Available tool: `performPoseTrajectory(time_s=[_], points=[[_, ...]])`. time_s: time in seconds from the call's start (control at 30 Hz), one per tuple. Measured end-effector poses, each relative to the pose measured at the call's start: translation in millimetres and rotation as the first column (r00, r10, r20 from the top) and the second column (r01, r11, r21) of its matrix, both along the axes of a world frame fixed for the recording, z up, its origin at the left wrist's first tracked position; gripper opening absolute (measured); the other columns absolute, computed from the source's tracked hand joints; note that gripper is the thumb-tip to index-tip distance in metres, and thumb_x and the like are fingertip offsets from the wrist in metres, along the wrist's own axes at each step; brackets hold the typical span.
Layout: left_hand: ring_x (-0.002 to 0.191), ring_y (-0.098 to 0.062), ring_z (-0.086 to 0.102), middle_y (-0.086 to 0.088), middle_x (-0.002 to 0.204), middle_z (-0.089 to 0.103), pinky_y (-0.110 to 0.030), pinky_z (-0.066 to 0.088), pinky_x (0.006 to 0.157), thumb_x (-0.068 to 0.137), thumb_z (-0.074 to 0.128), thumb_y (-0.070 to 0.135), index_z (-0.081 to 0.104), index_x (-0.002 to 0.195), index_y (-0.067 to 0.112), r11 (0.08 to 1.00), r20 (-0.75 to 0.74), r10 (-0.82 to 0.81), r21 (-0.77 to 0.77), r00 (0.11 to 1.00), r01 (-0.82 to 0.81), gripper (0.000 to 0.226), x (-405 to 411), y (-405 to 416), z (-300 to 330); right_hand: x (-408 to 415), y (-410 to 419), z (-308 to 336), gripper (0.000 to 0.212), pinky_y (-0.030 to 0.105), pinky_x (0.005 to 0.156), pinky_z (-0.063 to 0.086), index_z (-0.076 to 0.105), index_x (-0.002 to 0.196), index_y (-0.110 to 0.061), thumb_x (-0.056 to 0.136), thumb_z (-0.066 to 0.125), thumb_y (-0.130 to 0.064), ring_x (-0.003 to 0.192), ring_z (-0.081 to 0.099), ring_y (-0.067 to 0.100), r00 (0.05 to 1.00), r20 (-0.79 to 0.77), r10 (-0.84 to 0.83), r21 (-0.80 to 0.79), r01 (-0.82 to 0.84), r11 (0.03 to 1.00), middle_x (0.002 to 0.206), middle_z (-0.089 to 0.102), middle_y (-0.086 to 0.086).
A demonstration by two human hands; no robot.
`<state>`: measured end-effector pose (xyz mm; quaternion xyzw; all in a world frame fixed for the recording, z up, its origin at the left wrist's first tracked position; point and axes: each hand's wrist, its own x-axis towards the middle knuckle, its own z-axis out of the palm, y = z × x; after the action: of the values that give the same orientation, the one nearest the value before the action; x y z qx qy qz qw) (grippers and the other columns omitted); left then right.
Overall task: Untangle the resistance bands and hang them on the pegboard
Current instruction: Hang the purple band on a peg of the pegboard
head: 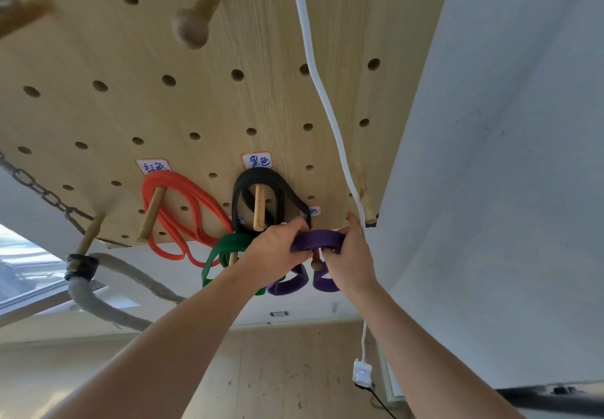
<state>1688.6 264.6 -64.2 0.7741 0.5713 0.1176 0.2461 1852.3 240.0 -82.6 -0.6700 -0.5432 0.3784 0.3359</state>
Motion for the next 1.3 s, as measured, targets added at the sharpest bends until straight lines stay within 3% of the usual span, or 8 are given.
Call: performPoseTrajectory(time_s=[0.1, 0.23, 0.4, 0.63, 0.87, 1.0, 1.13, 1.3], points=[[0.085, -0.014, 0.065, 0.005, 0.097, 0.065, -0.032, 0.057, 0.080, 0.097, 0.065, 0.030, 0.052, 0.118, 0.028, 0.995, -0.089, 0.012, 0.097, 0.996, -0.003, 0.025, 2.6, 1.1, -6.0, -2.6, 7.1, -3.3, 0.062, 0.024, 0.081, 0.049, 0.038, 0.147, -0.013, 0.092, 0.067, -0.006, 0.104, 0.065, 0.020, 0.998, 0.062, 0.022, -0.009, -0.021, 1.000, 0.113, 0.064, 0.002], [0.083, -0.015, 0.065, 0.006, 0.094, 0.067, -0.036, 0.059, 0.080, 0.094, 0.067, 0.036, 0.055, 0.117, 0.028, 0.995, -0.111, 0.007, 0.098, 0.994, 0.004, 0.027, 4.0, 7.1, -12.2, 0.7, 16.5, -4.9, 0.050, 0.008, 0.052, 0.040, 0.043, 0.136, -0.013, 0.092, 0.061, 0.002, 0.076, 0.058, 0.005, 0.995, 0.088, 0.053, -0.101, -0.044, 0.994, 0.099, 0.058, -0.005], [0.082, -0.013, 0.065, 0.006, 0.093, 0.068, -0.037, 0.060, 0.081, 0.096, 0.066, 0.041, 0.058, 0.121, 0.029, 0.998, -0.146, -0.052, 0.036, 0.988, 0.058, 0.029, 0.6, 16.8, -11.7, 1.7, 21.4, -16.4, 0.039, 0.003, 0.049, 0.039, 0.046, 0.132, -0.014, 0.097, 0.056, 0.000, 0.072, 0.052, 0.000, 0.996, 0.072, 0.050, -0.096, -0.043, 0.994, 0.102, 0.058, -0.002], [0.091, -0.021, 0.065, -0.001, 0.106, 0.066, -0.042, 0.058, 0.085, 0.096, 0.064, 0.038, 0.052, 0.125, 0.025, 0.993, -0.291, -0.101, 0.033, 0.951, 0.115, 0.033, 1.5, 23.0, -10.7, -11.2, 19.7, -35.5, 0.016, 0.024, 0.056, 0.056, 0.052, 0.110, -0.016, 0.102, 0.049, -0.003, 0.064, 0.067, 0.022, 0.994, -0.108, 0.012, -0.068, -0.019, 0.997, 0.084, 0.066, 0.009], [0.088, -0.023, 0.064, -0.004, 0.109, 0.063, -0.036, 0.057, 0.078, 0.104, 0.052, 0.035, 0.041, 0.135, 0.020, 0.980, -0.444, -0.121, 0.089, 0.888, 0.179, 0.037, 7.5, 24.7, -14.9, -10.8, 22.6, -52.0, 0.014, 0.022, 0.061, 0.049, 0.050, 0.107, -0.022, 0.102, 0.051, -0.009, 0.066, 0.067, 0.016, 0.996, -0.076, 0.039, -0.074, -0.045, 0.996, 0.081, 0.067, 0.002], [0.075, -0.018, 0.054, -0.003, 0.104, 0.065, -0.034, 0.055, 0.073, 0.104, 0.052, 0.034, 0.032, 0.138, 0.021, 0.981, -0.418, -0.093, 0.114, 0.904, 0.154, 0.041, 7.2, 20.3, -20.3, -9.1, 26.6, -57.6, 0.013, 0.023, 0.065, 0.055, 0.051, 0.114, -0.020, 0.103, 0.052, -0.012, 0.071, 0.069, 0.016, 0.997, -0.023, 0.073, -0.094, -0.075, 0.993, 0.086, 0.069, 0.001], [0.084, -0.022, 0.065, -0.002, 0.104, 0.066, -0.038, 0.059, 0.079, 0.104, 0.051, 0.036, 0.031, 0.137, 0.024, 0.980, -0.372, -0.099, 0.126, 0.923, 0.156, 0.040, 6.0, 17.1, -25.9, -9.4, 29.0, -59.4, 0.014, 0.041, 0.077, 0.063, 0.050, 0.117, -0.021, 0.104, 0.054, -0.018, 0.077, 0.070, 0.020, 0.996, 0.034, 0.080, -0.080, -0.077, 0.994, 0.091, 0.068, 0.001], [0.084, -0.018, 0.064, 0.000, 0.101, 0.064, -0.040, 0.060, 0.081, 0.103, 0.054, 0.034, 0.036, 0.130, 0.028, 0.982, -0.264, -0.159, 0.062, 0.951, 0.181, 0.033, -7.2, 22.4, -31.1, -3.8, 30.5, -67.5, 0.013, 0.045, 0.078, 0.062, 0.048, 0.110, -0.028, 0.101, 0.054, -0.021, 0.077, 0.069, 0.018, 0.984, 0.096, 0.147, -0.054, -0.143, 0.988, 0.088, 0.068, -0.004]])
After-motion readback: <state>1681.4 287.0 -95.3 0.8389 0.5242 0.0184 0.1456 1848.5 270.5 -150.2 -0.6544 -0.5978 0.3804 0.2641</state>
